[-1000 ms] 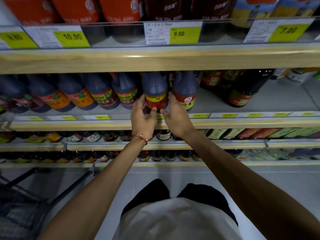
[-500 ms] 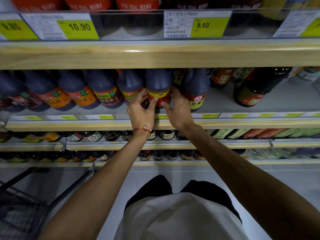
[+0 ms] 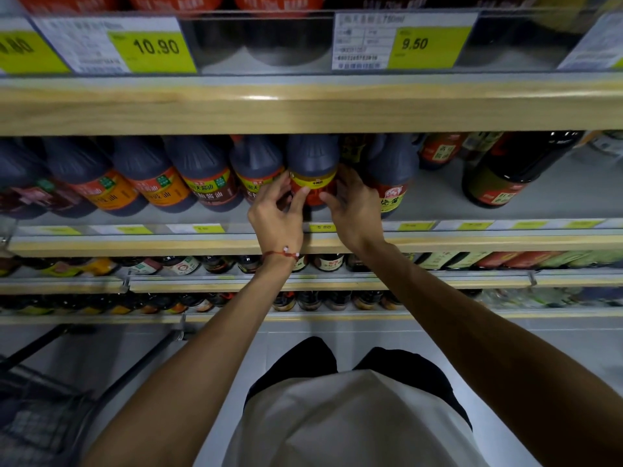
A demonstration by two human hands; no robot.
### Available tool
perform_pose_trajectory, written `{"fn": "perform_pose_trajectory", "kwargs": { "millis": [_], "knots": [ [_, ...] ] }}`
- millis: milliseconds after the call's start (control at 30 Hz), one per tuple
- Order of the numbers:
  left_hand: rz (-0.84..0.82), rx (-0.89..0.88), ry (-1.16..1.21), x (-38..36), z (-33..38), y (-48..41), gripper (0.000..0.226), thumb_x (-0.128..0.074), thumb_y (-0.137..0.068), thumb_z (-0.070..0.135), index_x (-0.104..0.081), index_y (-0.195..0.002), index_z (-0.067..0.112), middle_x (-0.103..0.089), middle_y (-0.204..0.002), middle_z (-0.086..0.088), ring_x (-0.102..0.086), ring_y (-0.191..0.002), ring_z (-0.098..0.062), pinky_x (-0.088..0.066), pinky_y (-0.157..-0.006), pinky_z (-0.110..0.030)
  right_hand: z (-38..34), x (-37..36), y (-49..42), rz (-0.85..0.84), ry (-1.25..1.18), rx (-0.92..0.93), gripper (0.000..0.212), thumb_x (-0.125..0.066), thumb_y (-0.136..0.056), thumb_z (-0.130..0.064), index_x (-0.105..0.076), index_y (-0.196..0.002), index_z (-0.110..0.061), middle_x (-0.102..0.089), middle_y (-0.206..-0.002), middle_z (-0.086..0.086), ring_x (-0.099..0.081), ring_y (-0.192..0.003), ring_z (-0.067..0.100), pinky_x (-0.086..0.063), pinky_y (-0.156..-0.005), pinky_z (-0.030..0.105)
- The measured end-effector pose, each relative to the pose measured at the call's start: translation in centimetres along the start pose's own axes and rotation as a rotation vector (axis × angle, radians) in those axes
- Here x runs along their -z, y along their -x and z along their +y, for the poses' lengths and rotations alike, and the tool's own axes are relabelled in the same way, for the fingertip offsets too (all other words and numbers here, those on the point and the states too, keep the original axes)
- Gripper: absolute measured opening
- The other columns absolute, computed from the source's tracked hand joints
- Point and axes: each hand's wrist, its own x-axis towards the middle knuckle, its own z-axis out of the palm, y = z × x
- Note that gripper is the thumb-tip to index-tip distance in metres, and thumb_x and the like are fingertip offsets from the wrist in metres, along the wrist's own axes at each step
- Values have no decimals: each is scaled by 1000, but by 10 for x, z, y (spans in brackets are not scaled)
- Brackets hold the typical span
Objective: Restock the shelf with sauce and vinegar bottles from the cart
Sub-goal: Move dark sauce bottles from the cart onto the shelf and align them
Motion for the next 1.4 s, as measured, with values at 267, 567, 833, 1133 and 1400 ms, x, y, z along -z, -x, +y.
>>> {"fn": "perform_pose_trajectory", "kwargs": {
  "millis": [267, 567, 833, 1133, 1400],
  "knots": [
    [2, -17, -62, 1, 4, 4, 40, -77, -88, 22, -70, -126, 7, -71, -118, -10, -71, -103, -15, -58, -93, -35, 9, -4, -2, -13, -40, -36, 57, -77, -89, -26, -56, -140, -12, -74, -123, 7, -70, -118, 28, -59, -96, 52],
    [30, -4, -52, -5, 17, 36, 32, -74, -89, 16, -66, -120, 14, -69, -114, -5, -68, -105, -15, -58, -91, -40, 6, 43, 40, -84, -56, -40, 34, -75, -93, -15, -69, -125, -7, -75, -114, 2, -70, -97, 10, -57, -89, 21],
    [-270, 90, -78, -54, 49, 44, 55, -78, -88, 14, -57, -138, 6, -61, -136, -6, -62, -116, -13, -51, -89, -10, 43, 102, 25, -15, 56, -156, 52, -81, -84, -17, -55, -128, -8, -59, -120, 10, -60, -106, 21, -50, -89, 32],
    [-191, 201, 0, -78, 49, 43, 47, -85, -82, 16, -68, -124, 4, -71, -109, 2, -67, -97, -4, -54, -86, -14, 62, 99, 4, -98, -56, -89, 61, -81, -87, -23, -53, -139, -8, -63, -133, 12, -62, -121, 25, -52, -105, 43],
    [-58, 152, 32, -80, 41, 40, 37, -82, -84, 13, -73, -119, 5, -75, -105, 4, -70, -94, 1, -55, -86, -16, 67, 81, -12, -104, -80, -65, 61, -81, -88, -28, -54, -141, -13, -65, -134, 8, -63, -123, 23, -53, -104, 46]
  ]
}}
